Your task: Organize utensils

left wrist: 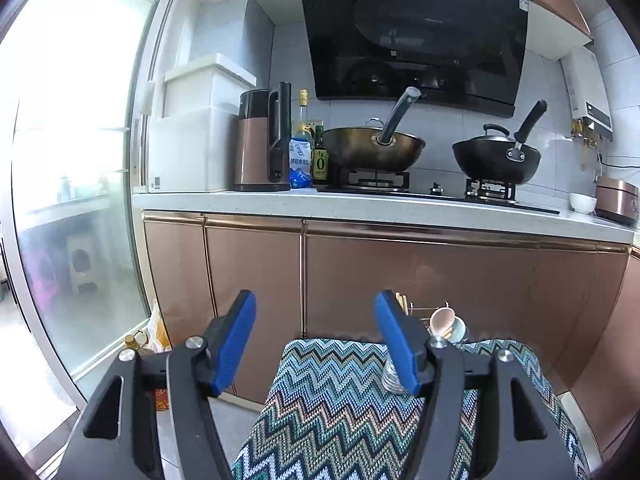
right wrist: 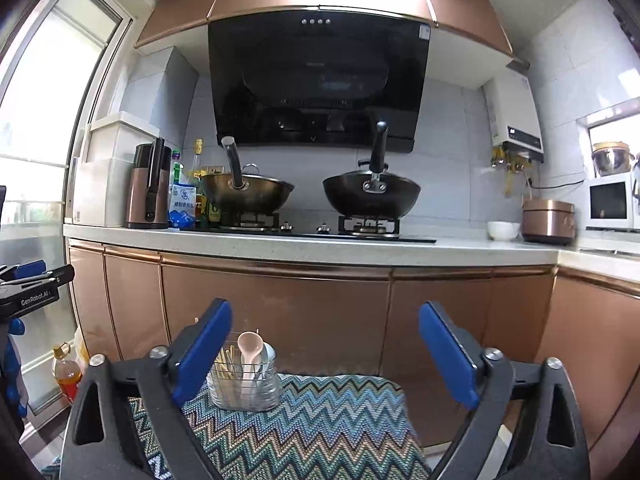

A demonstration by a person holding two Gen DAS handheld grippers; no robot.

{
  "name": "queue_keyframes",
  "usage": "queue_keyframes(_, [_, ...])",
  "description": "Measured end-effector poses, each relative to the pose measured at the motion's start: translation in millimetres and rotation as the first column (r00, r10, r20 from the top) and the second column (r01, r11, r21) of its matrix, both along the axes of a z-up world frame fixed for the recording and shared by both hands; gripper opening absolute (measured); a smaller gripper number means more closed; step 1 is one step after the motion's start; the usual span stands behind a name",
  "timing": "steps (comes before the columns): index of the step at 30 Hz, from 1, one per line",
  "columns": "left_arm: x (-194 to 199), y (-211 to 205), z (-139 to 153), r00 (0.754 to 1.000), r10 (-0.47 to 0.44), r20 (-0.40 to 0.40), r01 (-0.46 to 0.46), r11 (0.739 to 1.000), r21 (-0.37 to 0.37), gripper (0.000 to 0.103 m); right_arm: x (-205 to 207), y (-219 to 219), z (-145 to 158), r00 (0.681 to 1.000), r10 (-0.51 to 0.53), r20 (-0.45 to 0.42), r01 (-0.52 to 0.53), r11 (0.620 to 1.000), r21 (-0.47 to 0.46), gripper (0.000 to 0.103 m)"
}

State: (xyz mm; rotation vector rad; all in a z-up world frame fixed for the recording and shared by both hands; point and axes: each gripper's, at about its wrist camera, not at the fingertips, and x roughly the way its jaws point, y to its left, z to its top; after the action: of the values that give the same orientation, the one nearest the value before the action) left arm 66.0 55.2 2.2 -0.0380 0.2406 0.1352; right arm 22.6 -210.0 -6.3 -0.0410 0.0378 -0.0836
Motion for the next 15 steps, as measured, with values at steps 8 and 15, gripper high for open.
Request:
queue_keyframes(8, [-9.9,-1.3,0.0,1.0,0.026,-0.001,-0.026,1.0,0.017,0.066,-14.9,-14.9,-0.3,0.999,-0.033,0.01,0.033,0.999,0.034,0.103])
queue_keyframes(15, [-17.7,2.2,3.4,0.998,0.066,0.017,-0.066,0.997,0.024,0.07,-20.1,-18.3,-3.8,0.998,-0.064,0.015,0.063,0.998,0.023,0.103])
